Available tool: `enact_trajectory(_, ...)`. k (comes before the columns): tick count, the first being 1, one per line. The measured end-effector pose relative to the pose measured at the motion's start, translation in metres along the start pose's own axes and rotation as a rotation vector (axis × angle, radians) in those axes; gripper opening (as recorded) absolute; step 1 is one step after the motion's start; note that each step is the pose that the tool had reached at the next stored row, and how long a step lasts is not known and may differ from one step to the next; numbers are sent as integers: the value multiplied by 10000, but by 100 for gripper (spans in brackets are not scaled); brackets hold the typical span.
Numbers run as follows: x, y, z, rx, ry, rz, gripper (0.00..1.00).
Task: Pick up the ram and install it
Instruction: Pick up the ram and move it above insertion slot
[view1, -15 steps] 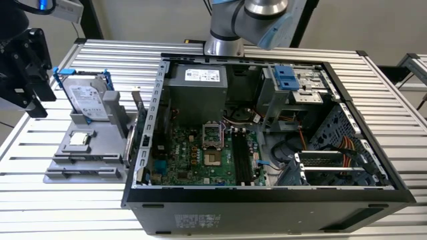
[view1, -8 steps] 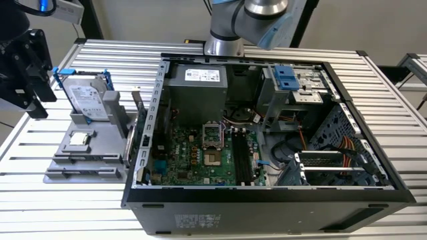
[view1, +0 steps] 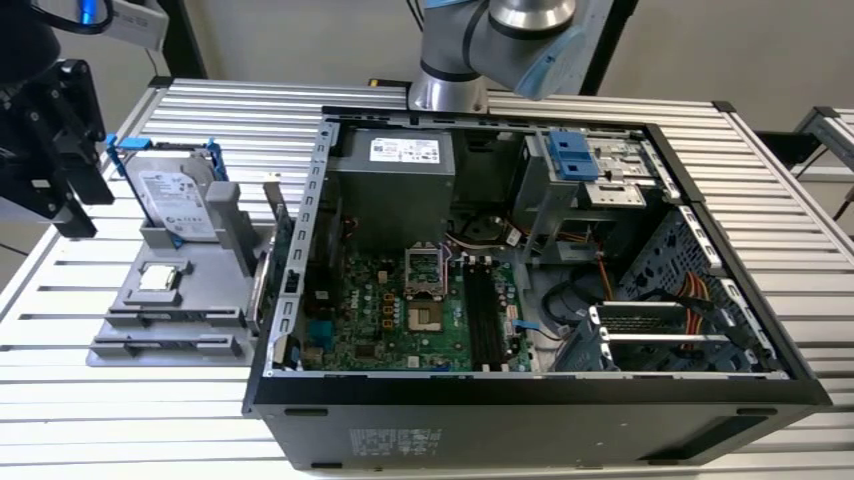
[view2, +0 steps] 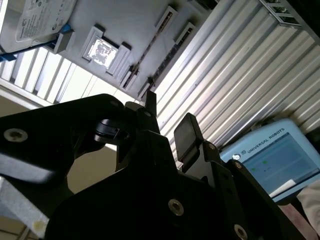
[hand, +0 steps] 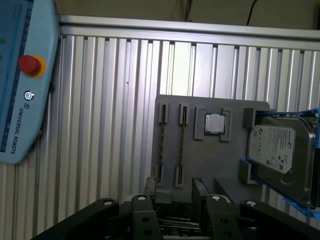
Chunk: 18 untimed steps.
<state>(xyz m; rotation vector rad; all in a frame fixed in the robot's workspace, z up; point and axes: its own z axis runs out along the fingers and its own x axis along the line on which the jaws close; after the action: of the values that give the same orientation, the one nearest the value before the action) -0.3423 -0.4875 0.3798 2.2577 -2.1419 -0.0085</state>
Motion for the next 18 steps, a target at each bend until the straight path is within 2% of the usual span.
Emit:
enact_trajectory(6,-1,-1,28,-2,3,46,100)
enact_trajectory(13,-2,-1,61,-18,-18,929,100)
enact_trajectory(18,-2,-2,69,-21,-24,1145,100)
